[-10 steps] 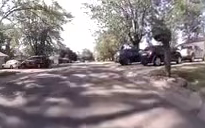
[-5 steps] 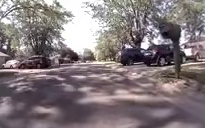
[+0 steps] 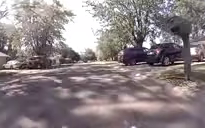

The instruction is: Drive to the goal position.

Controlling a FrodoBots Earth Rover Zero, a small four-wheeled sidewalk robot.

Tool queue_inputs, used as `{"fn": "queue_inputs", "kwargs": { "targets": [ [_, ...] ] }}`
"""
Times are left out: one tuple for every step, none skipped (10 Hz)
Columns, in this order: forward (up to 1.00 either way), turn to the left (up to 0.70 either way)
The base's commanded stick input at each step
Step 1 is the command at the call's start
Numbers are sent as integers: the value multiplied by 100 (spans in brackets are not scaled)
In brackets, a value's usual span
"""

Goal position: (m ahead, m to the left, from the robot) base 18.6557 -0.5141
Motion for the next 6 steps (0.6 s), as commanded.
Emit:
{"fn": "queue_inputs", "kwargs": {
  "targets": [
    [69, 3],
    [69, 3],
    [69, 3],
    [69, 3],
    [69, 3],
    [69, 3]
  ]
}}
